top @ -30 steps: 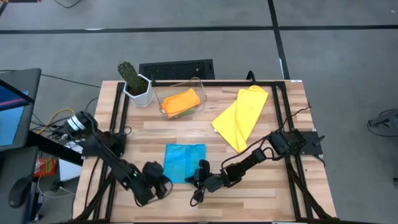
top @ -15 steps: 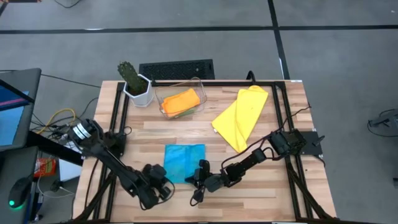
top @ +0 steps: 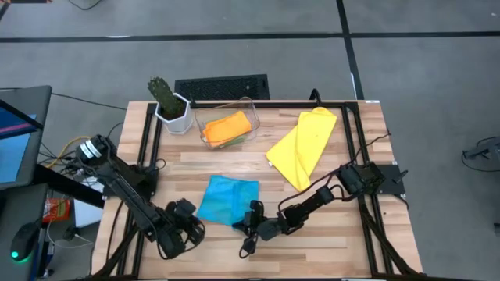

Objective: Fold microfiber towels
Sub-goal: Fold the blue microfiber cloth

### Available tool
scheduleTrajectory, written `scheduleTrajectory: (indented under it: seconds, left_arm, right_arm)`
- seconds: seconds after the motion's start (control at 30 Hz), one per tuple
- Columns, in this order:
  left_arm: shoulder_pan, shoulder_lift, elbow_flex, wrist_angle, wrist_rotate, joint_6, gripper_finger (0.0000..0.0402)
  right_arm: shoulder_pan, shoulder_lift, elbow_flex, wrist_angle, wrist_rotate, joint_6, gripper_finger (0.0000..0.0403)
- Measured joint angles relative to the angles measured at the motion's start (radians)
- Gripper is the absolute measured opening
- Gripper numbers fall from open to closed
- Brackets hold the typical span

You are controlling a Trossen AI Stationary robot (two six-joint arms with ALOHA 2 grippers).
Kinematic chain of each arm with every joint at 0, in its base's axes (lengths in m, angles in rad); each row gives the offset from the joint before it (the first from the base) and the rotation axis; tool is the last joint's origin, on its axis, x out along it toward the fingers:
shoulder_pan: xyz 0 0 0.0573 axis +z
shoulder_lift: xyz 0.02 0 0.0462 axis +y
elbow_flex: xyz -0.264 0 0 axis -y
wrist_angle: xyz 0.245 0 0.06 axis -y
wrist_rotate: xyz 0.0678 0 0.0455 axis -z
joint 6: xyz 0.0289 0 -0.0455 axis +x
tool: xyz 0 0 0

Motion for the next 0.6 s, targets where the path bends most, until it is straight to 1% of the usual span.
scheduleTrajectory:
  seconds: [0.1,0.17,0.27,0.37,0.43,0.6]
  left_arm:
    - [0.001,0.068,-0.001,-0.007,0.012,-0.058,0.0104]
    - [0.000,0.114,0.000,-0.004,-0.004,-0.136,0.0114]
    - [-0.004,0.154,-0.001,-0.012,-0.065,-0.275,0.0122]
    - [-0.015,0.160,0.000,-0.042,-0.125,-0.399,0.0123]
    - [-0.023,0.160,0.000,-0.054,-0.142,-0.437,0.0123]
    - [-0.028,0.182,0.000,-0.038,-0.141,-0.438,0.0123]
  right_arm:
    - [0.000,0.000,0.000,0.009,0.001,-0.001,0.0028]
    - [0.000,0.000,0.000,0.009,0.001,-0.001,0.0028]
    - [0.000,0.000,0.000,0.008,0.000,-0.001,0.0027]
    - [0.000,0.000,0.000,0.017,0.001,-0.001,0.0025]
    - [0.000,0.001,0.000,0.024,0.001,-0.002,0.0025]
    - [-0.022,0.006,0.036,0.014,-0.018,-0.004,0.0025]
